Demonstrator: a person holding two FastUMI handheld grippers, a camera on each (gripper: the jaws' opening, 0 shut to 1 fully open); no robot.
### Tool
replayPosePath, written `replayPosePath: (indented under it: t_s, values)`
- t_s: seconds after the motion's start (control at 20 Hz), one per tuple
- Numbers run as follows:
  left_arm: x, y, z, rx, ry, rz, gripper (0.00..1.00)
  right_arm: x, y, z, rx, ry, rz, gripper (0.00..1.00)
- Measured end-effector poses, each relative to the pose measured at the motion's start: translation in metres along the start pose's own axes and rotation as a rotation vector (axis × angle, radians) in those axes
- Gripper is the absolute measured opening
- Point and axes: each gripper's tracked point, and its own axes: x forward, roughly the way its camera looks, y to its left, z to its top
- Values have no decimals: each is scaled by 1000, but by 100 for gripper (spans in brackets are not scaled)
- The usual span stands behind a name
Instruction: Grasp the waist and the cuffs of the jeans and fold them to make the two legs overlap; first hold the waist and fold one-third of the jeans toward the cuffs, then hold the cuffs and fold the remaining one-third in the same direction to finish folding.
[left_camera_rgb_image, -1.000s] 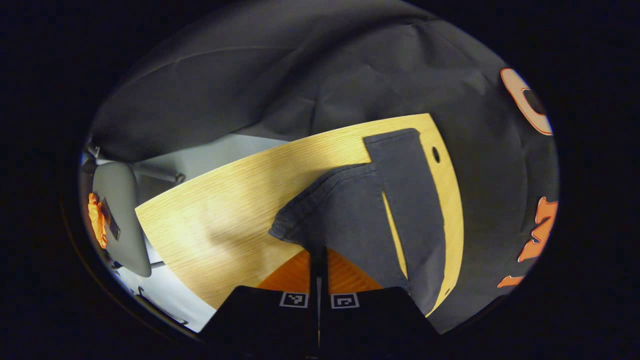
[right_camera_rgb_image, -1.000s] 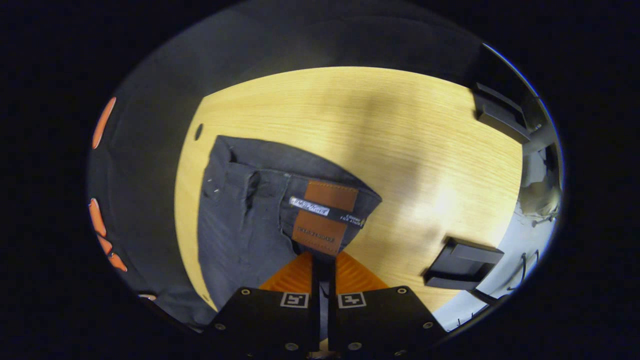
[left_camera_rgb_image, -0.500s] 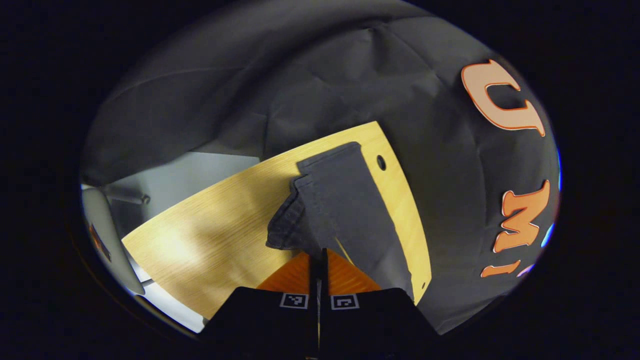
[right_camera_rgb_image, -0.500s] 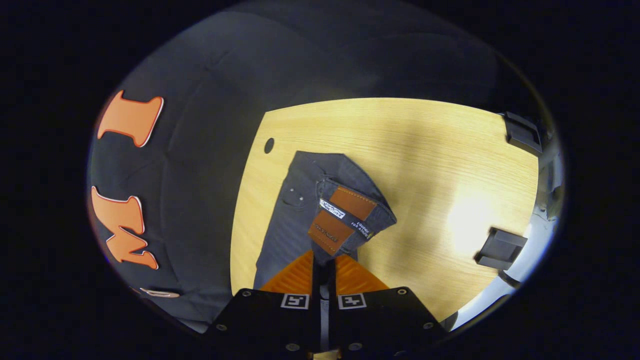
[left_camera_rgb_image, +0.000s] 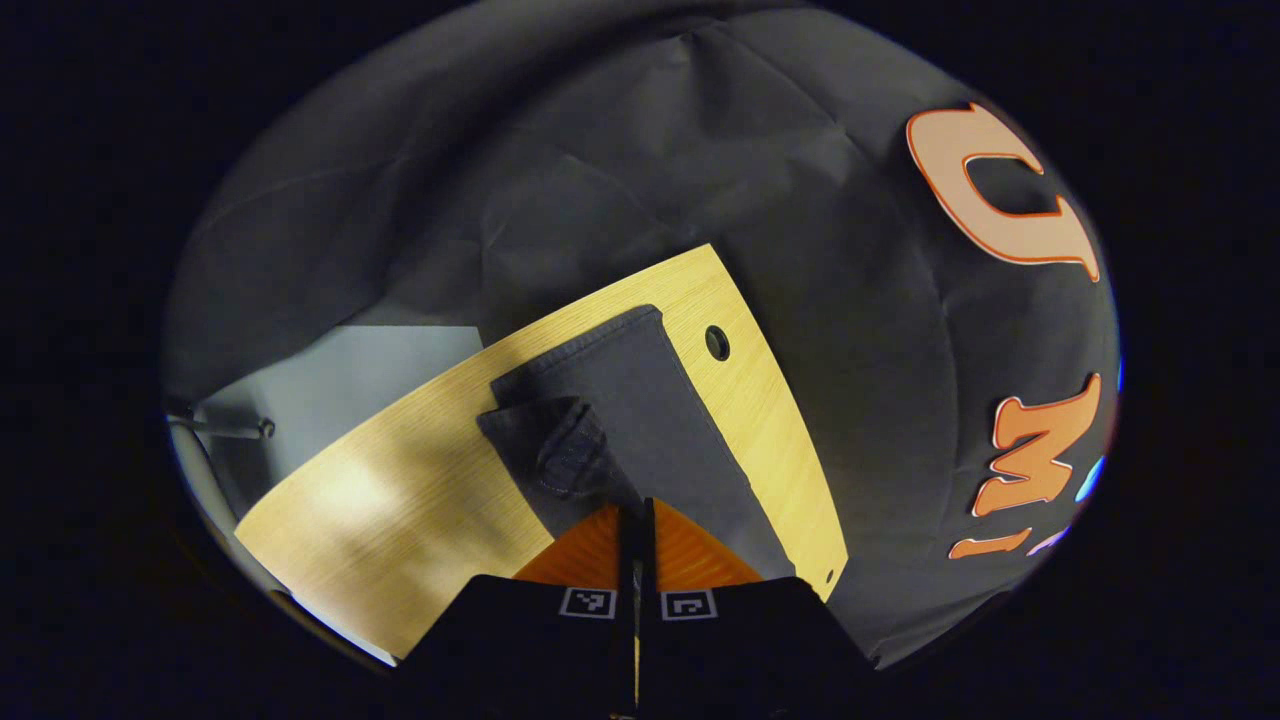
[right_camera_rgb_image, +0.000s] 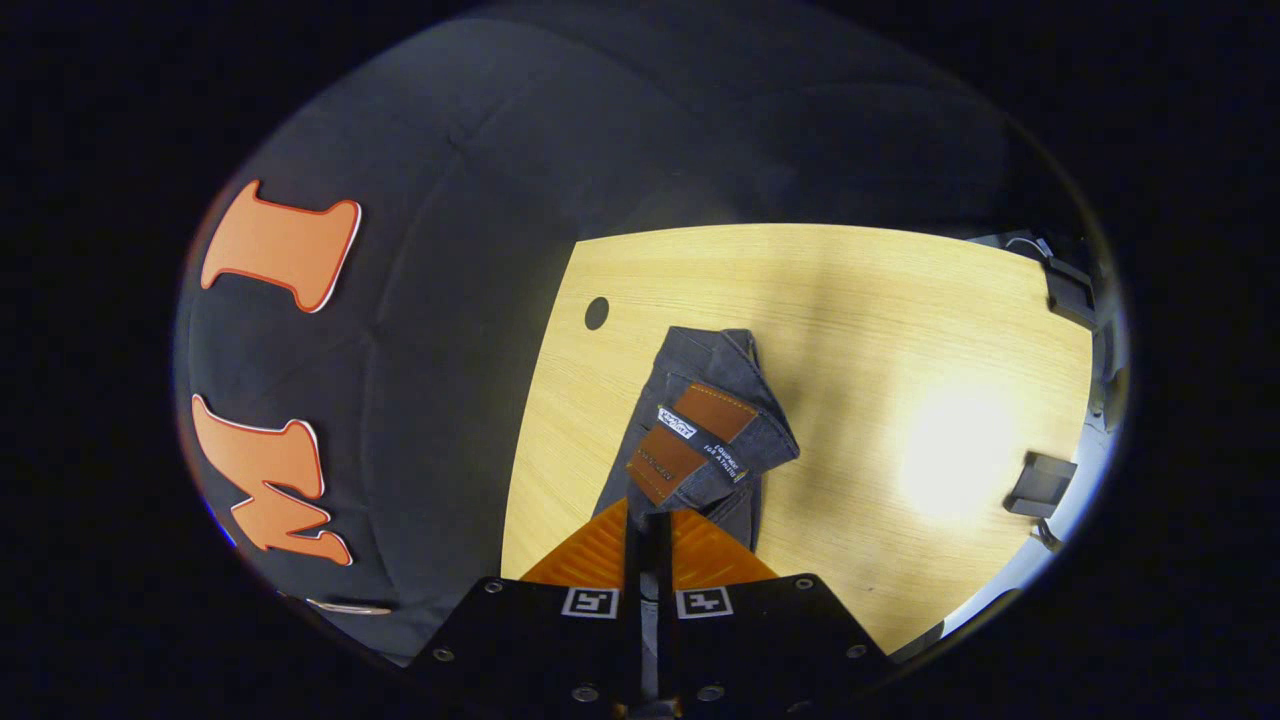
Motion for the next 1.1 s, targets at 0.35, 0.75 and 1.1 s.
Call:
replayPosePath:
  t_s: [0.35,0.75,1.1]
  values:
    - [46,-27,42,126,48,85,2,64,16,20,19,110,-53,7]
    - [114,-9,61,155,71,258,2,135,23,30,-8,180,-150,7]
    - [123,-13,55,273,111,317,16,137,36,33,-40,196,-113,39]
